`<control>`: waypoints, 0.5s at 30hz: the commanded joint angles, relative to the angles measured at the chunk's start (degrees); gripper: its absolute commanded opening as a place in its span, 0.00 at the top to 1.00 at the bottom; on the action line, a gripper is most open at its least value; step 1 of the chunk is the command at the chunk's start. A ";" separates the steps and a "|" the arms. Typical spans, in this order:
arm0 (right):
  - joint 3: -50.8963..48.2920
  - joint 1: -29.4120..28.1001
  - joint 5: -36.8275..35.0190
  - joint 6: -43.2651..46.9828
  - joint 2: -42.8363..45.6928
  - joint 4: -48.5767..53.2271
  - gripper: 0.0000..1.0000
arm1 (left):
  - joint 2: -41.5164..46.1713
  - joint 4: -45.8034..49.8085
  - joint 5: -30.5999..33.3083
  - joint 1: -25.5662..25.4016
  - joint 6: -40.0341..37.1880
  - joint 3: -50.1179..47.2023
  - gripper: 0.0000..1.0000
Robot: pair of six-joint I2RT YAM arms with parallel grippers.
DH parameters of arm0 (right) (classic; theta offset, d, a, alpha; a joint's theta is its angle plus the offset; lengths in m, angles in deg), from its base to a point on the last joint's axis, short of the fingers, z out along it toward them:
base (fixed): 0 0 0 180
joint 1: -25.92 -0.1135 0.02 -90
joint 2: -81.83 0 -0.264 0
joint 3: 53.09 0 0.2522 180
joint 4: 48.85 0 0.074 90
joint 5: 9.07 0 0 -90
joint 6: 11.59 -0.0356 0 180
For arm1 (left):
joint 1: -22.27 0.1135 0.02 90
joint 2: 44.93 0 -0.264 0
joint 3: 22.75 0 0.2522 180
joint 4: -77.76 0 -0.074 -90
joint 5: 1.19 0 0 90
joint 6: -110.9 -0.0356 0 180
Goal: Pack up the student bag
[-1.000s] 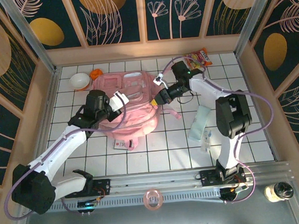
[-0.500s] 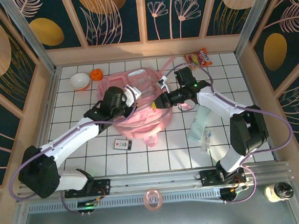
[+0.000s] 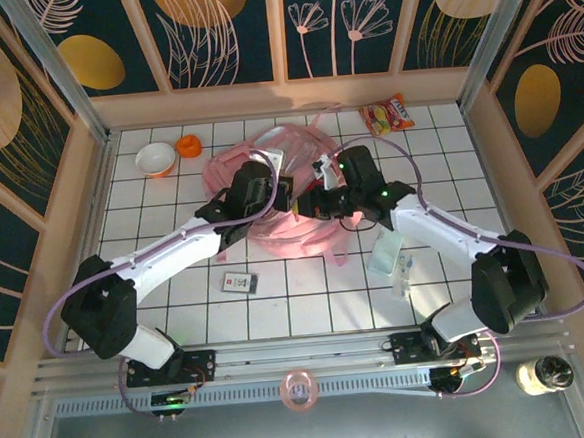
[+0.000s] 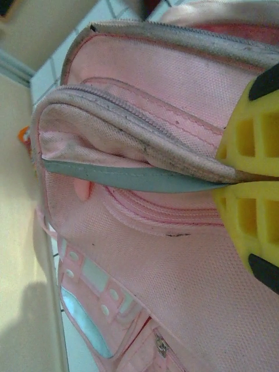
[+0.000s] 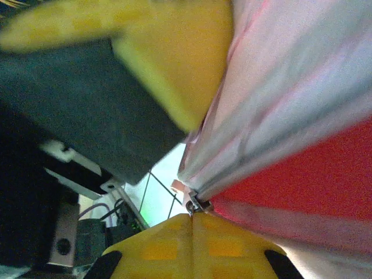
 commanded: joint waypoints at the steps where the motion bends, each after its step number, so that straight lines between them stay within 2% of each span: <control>1: -2.89 -3.37 -6.04 -8.05 3.47 -4.89 1.00 | -0.28 -16.20 6.95 0.00 10.98 6.95 1.00; 15: -7.19 -13.60 -27.61 -20.85 3.46 -14.89 1.00 | -3.80 -19.94 9.59 -0.02 21.66 17.09 1.00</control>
